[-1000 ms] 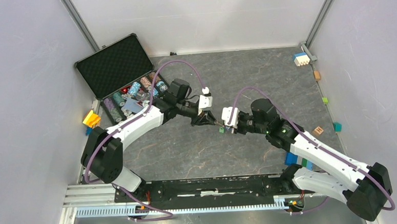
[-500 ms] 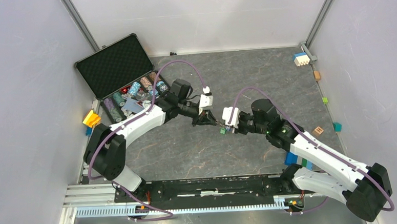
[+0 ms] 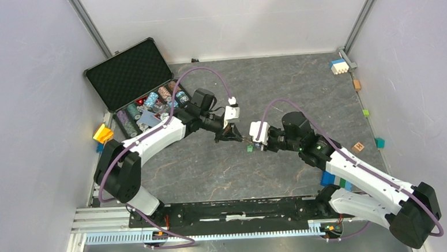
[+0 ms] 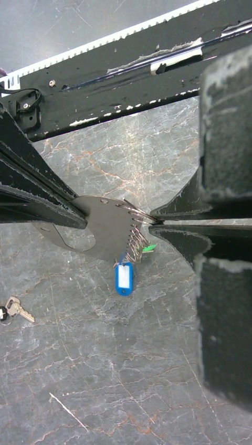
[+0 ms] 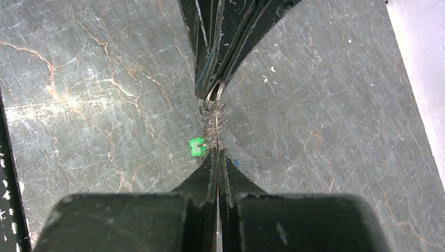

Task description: Put the keys on the keyring

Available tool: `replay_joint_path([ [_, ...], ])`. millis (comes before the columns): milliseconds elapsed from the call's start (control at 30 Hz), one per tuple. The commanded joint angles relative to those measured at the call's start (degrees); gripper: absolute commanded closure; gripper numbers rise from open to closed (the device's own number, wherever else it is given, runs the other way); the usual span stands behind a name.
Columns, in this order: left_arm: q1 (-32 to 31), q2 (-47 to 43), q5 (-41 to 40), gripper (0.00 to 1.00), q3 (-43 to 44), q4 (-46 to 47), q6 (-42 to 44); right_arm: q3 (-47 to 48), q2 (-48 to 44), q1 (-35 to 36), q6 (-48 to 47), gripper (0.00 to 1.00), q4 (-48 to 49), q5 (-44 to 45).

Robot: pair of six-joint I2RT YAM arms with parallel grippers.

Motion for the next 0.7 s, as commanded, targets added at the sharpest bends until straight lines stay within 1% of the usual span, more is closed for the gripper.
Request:
replay_joint_path([
  [0, 0.46, -2.24, 2.07, 0.98, 5.1, -9.62, 5.62, 0.31, 1.01, -0.48, -0.55, 1.0, 0.81, 5.43],
  [100, 0.5, -2.29, 1.64, 0.98, 6.35, -14.3, 8.59, 0.09, 1.35, -0.47, -0.62, 1.0, 0.78, 7.8],
  [267, 0.54, -3.14, 0.0, 0.98, 5.66, -15.15, 9.38, 0.0, 1.88, -0.48, -0.79, 1.0, 0.77, 9.35],
  [433, 0.39, -2.79, 0.49, 0.98, 6.32, -14.74, 7.69, -0.17, 2.76, -0.48, -1.01, 1.0, 0.52, 6.04],
  [467, 0.33, -2.88, 0.46, 0.98, 6.15, -14.03, 6.8, -0.18, 3.02, -0.47, -1.02, 0.99, 0.52, 5.16],
  [500, 0.19, -3.11, -0.05, 0.98, 5.68, -12.74, 5.81, -0.13, 3.14, -0.46, -1.0, 0.96, 0.51, 4.34],
  [533, -0.05, -3.53, -0.9, 0.98, 4.99, -11.37, 4.14, -0.09, 3.11, -0.43, -0.99, 0.9, 0.51, 3.3],
  [600, -0.65, -4.56, -3.41, 0.98, 3.58, -8.5, 1.69, 0.13, 3.03, -0.46, -0.54, 0.75, 1.37, 1.22],
  [633, -0.93, -4.98, -4.52, 0.98, 2.99, -7.03, 0.57, 0.46, 3.07, -0.46, -0.19, 0.65, 1.85, -0.08],
  [667, -1.06, -5.32, -4.96, 0.98, 2.53, -6.36, 0.08, 0.8, 3.11, -0.46, 0.41, 0.6, 2.37, -0.94],
])
